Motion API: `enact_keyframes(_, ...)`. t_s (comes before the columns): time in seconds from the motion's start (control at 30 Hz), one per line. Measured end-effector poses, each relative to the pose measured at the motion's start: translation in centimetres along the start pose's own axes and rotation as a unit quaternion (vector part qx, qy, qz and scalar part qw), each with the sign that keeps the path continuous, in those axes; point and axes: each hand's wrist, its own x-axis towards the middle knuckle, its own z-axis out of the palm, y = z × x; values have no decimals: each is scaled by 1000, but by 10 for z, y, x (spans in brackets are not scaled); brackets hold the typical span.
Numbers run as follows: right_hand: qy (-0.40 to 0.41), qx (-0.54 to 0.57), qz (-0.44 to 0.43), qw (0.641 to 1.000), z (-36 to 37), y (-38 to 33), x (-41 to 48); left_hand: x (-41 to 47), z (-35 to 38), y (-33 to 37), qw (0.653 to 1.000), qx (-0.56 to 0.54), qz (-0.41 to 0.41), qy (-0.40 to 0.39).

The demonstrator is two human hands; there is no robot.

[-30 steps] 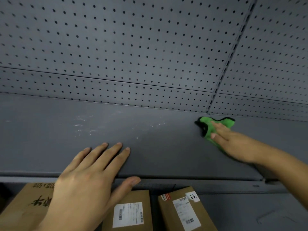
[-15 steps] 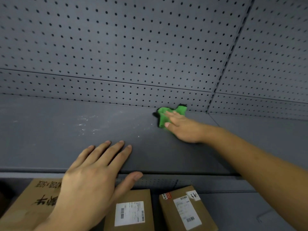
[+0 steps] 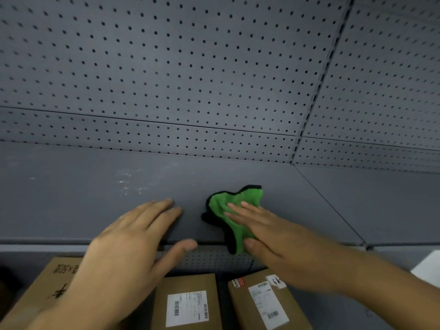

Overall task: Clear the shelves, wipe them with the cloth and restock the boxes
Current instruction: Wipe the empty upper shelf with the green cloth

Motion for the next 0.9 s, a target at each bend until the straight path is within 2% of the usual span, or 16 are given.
enact_keyframes(0.17,22,57,85,994,-3,23,-21,-2,-17,-51,999,-19,-47,-18)
enact_keyframes(0.3,62,68,143,985,-5,55,-17,-7,-13,-60,1000,6,-20,-9)
enact_keyframes(0.47,56,53,239,968,-19,93,17,-9,-9,-59,1000,10,6,17)
enact_keyframes(0.67,70,48,274,958,-28,120,84,-9,-5,-60,998,7,23,55)
enact_keyframes(0.9,77,33,283,955,-36,83,162,-12,-3,-62,997,12,34,73)
